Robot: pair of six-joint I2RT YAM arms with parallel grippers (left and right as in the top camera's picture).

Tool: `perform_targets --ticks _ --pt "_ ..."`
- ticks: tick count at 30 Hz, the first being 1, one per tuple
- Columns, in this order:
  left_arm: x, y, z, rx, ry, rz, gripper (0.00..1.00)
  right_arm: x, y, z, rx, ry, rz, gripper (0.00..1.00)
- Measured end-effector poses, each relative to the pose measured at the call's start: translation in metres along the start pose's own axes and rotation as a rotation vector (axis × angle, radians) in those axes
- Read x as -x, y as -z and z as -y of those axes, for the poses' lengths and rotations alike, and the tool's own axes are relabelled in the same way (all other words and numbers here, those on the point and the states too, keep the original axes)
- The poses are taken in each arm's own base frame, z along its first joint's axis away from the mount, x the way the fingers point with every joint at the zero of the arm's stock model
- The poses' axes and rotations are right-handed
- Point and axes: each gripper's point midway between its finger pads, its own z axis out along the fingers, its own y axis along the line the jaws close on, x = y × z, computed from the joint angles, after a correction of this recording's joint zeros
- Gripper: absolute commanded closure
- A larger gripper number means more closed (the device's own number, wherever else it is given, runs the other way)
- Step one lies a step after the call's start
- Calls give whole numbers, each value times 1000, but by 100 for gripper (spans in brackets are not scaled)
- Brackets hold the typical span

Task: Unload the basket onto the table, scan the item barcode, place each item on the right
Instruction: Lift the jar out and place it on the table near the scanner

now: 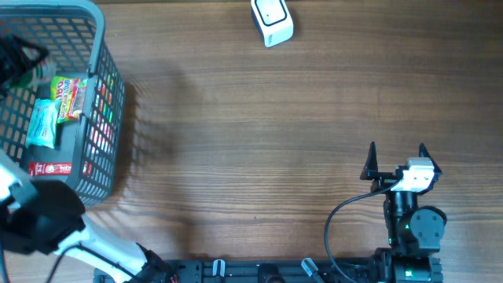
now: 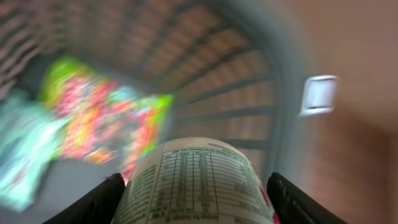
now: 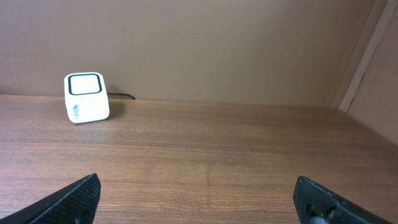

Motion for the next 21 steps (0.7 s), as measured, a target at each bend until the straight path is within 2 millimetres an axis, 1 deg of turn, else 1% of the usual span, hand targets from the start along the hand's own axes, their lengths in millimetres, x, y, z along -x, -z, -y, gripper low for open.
perform_targets --ticks 1,2,3,4,5,6,7,8,9,10,11,12,13,14,16,17,18,19,21 --pt "4 13 21 -64 -26 40 38 0 0 0 0 0 0 0" --pt "5 23 36 -106 -48 68 38 0 0 0 0 0 0 0" --pt "5 37 59 -163 -84 102 38 0 0 0 0 0 0 0" --pt "2 54 89 -228 -133 135 38 0 0 0 0 0 0 0" --pt "-3 67 114 -277 -181 155 37 0 0 0 0 0 0 0" --pt "-12 79 146 -335 -244 167 38 0 0 0 0 0 0 0" --pt "-23 86 173 -381 -299 165 41 0 0 0 0 0 0 0" --pt "-36 91 203 -436 -359 152 42 0 0 0 0 0 0 0" --pt "-56 92 238 -512 -434 119 42 0 0 0 0 0 0 0" --pt "-65 92 252 -540 -464 100 42 0 0 0 0 0 0 0" --pt "-91 86 287 -614 -538 33 41 0 0 0 0 0 0 0" --pt "-104 79 302 -634 -571 -7 40 0 0 0 0 0 0 0" --pt "-120 68 317 -634 -614 -54 40 0 0 0 0 0 0 0" --pt "-140 55 334 -636 -663 -112 39 0 0 0 0 0 0 0" --pt "-180 25 358 -619 -744 -230 39 0 0 0 0 0 -1 0" --pt "-198 9 366 -590 -779 -285 39 0 0 0 0 0 0 0" --pt "-222 -17 373 -533 -819 -352 39 0 0 0 0 0 -1 0" --pt "-238 -35 376 -489 -844 -396 39 0 0 0 0 0 -1 0" --pt "-258 -63 373 -394 -865 -453 39 0 0 0 0 0 -1 0"
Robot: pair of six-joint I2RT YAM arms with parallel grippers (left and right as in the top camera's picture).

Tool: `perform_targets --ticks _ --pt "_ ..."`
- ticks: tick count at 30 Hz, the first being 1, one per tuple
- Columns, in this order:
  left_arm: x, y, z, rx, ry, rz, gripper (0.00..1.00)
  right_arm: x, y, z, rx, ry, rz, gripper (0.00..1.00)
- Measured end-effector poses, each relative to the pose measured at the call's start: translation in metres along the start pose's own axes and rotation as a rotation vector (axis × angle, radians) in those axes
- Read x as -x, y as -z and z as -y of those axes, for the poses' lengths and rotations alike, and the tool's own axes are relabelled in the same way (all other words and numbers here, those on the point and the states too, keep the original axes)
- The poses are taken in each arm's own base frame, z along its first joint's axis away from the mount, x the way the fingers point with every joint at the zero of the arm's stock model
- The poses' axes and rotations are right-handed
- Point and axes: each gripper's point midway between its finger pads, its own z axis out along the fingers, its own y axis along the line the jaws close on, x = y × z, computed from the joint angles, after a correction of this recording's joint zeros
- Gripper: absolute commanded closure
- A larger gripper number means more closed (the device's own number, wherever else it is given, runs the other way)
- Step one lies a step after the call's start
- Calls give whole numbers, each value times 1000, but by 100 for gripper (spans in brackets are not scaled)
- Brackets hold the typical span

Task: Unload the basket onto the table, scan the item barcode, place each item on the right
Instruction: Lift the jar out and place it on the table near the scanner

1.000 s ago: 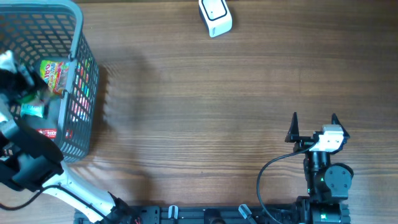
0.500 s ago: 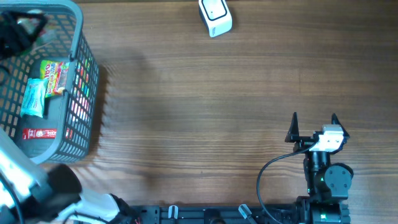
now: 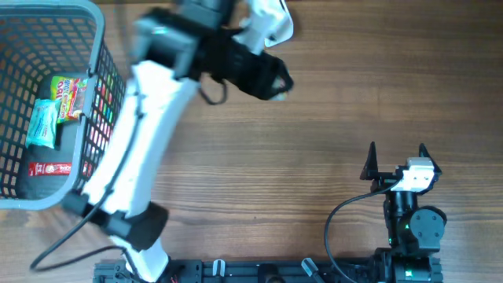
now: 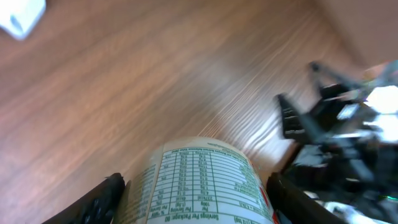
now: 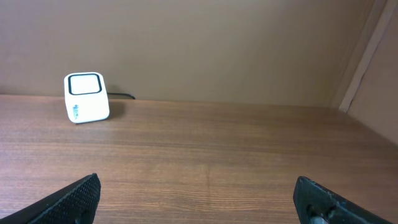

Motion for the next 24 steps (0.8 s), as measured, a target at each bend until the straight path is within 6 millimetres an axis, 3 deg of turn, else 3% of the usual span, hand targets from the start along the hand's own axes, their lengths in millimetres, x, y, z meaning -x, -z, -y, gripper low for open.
perform_targets --ticks 5,8,11,15,18,22,23,24 --pt "-26 -89 -20 126 101 -202 36 0 0 0 0 0 0 0" --pt "-44 -149 -52 213 301 -276 34 0 0 0 0 0 0 1" --pt "-57 -194 -77 275 530 -269 33 0 0 0 0 0 0 0" --pt "-77 -245 -93 324 772 -241 32 0 0 0 0 0 0 1" --pt "-91 -273 -82 334 820 -254 32 0 0 0 0 0 0 0" --pt "-83 -289 -51 299 827 -212 26 0 0 0 0 0 0 0" --pt "-78 -294 -43 283 830 -190 20 0 0 0 0 0 0 0" --pt "-75 -298 -36 272 831 -176 0 0 0 0 0 0 0 1"
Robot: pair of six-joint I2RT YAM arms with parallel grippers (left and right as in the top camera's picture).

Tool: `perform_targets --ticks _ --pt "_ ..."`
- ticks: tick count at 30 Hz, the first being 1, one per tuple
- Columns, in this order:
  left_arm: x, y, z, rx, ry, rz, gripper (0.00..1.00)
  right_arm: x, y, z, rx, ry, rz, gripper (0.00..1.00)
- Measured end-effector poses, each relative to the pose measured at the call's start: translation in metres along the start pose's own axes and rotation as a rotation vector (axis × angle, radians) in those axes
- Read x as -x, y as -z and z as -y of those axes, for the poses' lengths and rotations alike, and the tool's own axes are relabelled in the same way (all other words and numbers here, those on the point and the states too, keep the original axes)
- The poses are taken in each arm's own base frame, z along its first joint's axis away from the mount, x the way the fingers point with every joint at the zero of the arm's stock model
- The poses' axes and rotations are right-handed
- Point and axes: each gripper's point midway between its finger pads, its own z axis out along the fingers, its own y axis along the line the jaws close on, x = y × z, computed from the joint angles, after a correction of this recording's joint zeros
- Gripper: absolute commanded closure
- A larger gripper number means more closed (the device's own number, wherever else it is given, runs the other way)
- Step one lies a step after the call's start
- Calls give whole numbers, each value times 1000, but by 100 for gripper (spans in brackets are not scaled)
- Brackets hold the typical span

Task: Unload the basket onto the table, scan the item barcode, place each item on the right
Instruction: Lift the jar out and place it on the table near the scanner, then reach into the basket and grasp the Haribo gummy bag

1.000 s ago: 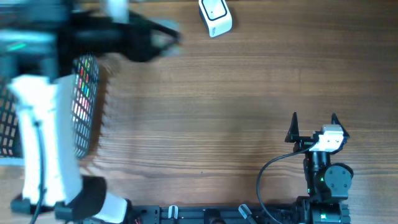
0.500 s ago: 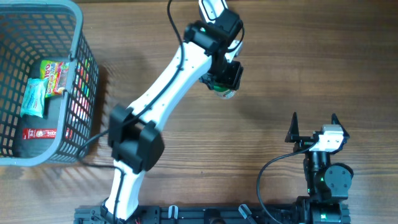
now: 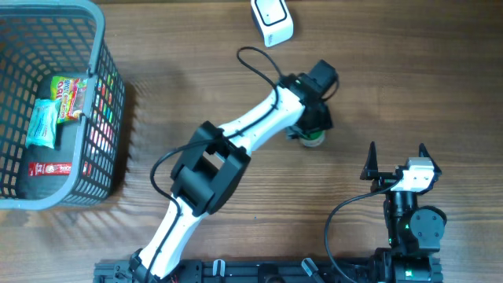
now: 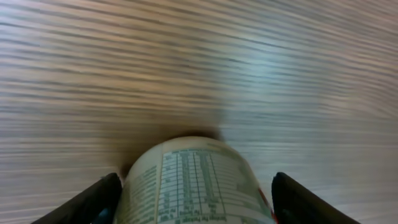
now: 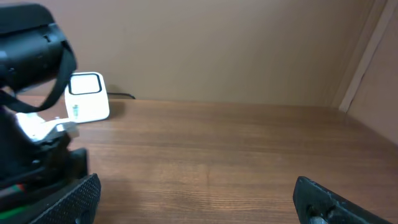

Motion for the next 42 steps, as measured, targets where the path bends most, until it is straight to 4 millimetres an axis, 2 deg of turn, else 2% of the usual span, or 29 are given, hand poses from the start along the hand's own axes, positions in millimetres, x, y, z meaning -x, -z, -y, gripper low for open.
perform_targets --ticks 3,8,10,12,13,15,17,18,19,20,21,22,23,24,27,29,32,34,35,37,38,39,40,41,42 --pt "-7 -3 11 -8 11 25 0 0 0 0 0 0 0 0" --pt "0 -1 3 23 -26 47 0 0 0 0 0 0 0 0" --pt "12 13 -1 40 -62 52 0 0 0 0 0 0 0 0" --pt "30 39 -1 33 -100 78 0 0 0 0 0 0 0 0" --pt "41 60 2 19 -121 102 0 0 0 0 0 0 0 0" --pt "63 125 13 -36 -186 185 0 0 0 0 0 0 0 0" --pt "74 222 25 -119 -290 322 0 0 0 0 0 0 0 0" --pt "69 271 27 -153 -351 393 0 0 0 0 0 0 0 0" --pt "54 322 22 -172 -429 461 0 0 0 0 0 0 0 0" --pt "37 371 10 -164 -499 542 0 0 0 0 0 0 -1 0" --pt "25 406 -4 -144 -531 615 0 0 0 0 0 0 -1 0" --pt "20 424 -12 -124 -569 661 0 0 0 0 0 0 -1 0" --pt "14 488 -52 -65 -480 843 0 0 0 0 0 0 -1 0" --pt "16 514 -79 -26 -381 923 0 0 0 0 0 0 -1 0" --pt "23 571 -188 133 58 1095 0 0 0 0 0 0 -1 0" --pt "8 596 -271 231 426 1162 0 0 0 0 0 0 -1 0" --pt "1 589 -333 302 689 1115 0 0 0 0 0 0 -1 0" --pt "13 568 -372 334 829 1032 0 0 0 0 0 0 -1 0" --pt "20 556 -383 337 862 988 0 0 0 0 0 0 -1 0" --pt "43 522 -414 345 928 887 0 0 0 0 0 0 -1 0" --pt "60 487 -440 352 974 798 0 0 0 0 0 0 -1 0" --pt "70 461 -457 358 1000 734 0 0 0 0 0 0 -1 0" --pt "79 426 -475 358 1024 658 0 0 0 0 0 0 -1 0" --pt "85 408 -484 351 1030 628 0 0 0 0 0 0 -1 0" --pt "94 380 -495 325 1020 598 0 0 0 0 0 0 -1 0"
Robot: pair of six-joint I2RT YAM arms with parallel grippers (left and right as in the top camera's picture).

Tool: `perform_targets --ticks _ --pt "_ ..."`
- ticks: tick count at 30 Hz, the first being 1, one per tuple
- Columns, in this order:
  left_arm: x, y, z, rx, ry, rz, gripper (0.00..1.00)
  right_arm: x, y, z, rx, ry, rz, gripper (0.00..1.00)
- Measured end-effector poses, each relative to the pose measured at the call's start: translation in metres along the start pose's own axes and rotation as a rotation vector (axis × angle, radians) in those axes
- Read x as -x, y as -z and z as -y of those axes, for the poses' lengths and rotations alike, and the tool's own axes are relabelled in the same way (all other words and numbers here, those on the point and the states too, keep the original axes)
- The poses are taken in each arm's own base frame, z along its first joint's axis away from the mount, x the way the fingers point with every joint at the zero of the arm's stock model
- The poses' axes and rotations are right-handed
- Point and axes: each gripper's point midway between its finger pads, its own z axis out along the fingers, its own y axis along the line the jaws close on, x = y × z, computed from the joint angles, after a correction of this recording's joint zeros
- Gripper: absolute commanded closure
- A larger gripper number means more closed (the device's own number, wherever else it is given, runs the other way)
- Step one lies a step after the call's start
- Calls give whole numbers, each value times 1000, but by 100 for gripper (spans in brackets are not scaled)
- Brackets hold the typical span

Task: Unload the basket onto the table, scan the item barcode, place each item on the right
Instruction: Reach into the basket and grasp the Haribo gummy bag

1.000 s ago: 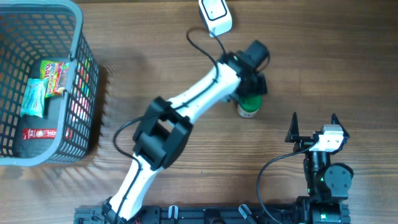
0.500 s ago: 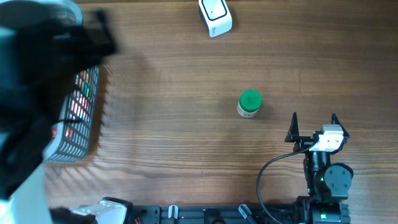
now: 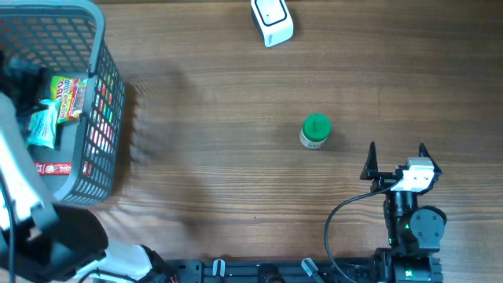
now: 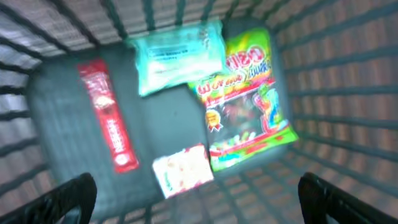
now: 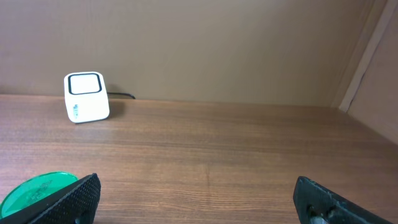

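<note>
A white bottle with a green cap stands upright and alone on the wooden table, right of the middle; its cap shows at the lower left of the right wrist view. The white scanner sits at the far edge, also seen as a white box. My left gripper hangs open over the grey basket, nothing between its fingers. My right gripper rests open near the front right, a little right of the bottle.
In the basket lie a bright gummy bag, a teal packet, a red bar and a small white packet. The left arm reaches over the basket's left side. A wall stands behind the scanner.
The left gripper was shut on the bottle, set on the table right of the middle. Now the bottle stands there alone and the left gripper is open over the basket.
The left gripper held the bottle above the basket. It then held it near the scanner at the far edge, then had it down on the table by the right arm. Now the bottle is let go and the left gripper is back over the basket. The right arm stayed still.
</note>
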Motion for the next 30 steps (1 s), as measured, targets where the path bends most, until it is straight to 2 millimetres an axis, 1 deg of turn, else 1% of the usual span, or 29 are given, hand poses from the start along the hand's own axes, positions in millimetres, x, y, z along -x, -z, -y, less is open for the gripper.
perform_targets --ticks 3,5,7,8,10,13,14,15,17,19,22,24,25,27,28,30 --pt "-22 -55 10 -72 -42 -78 0 0 0 0 0 0 0 0" --pt "-29 -79 18 -118 -61 -91 0 0 0 0 0 0 0 0" --pt "-37 -100 20 -127 -69 -115 0 0 0 0 0 0 0 0" --pt "-42 -112 20 -120 -73 -135 0 0 0 0 0 0 0 0" --pt "-57 -147 16 -93 -78 -195 0 0 0 0 0 0 0 0" --pt "-62 -175 15 -75 -79 -214 2 0 0 0 0 0 0 0" --pt "-56 -174 22 -102 -79 -192 13 0 0 0 0 0 0 0" --pt "-54 -177 24 -108 -82 -187 28 0 0 0 0 0 0 0" --pt "-52 -179 28 -120 -87 -178 69 0 0 0 0 0 0 0" --pt "-52 -181 31 -139 -90 -181 96 0 0 0 0 0 0 0" --pt "-54 -177 34 -145 -94 -198 96 0 0 0 0 0 0 0" --pt "-57 -170 26 -120 -89 -224 96 0 0 0 0 0 0 1" --pt "-59 -163 20 -100 -88 -245 96 0 0 0 0 0 0 0" --pt "-53 -141 16 -93 -82 -247 96 0 0 0 0 0 0 0" --pt "-44 -123 17 -106 -78 -225 96 0 0 0 0 0 0 0" --pt "-10 -61 28 -190 -68 -103 96 0 0 0 0 0 0 0"
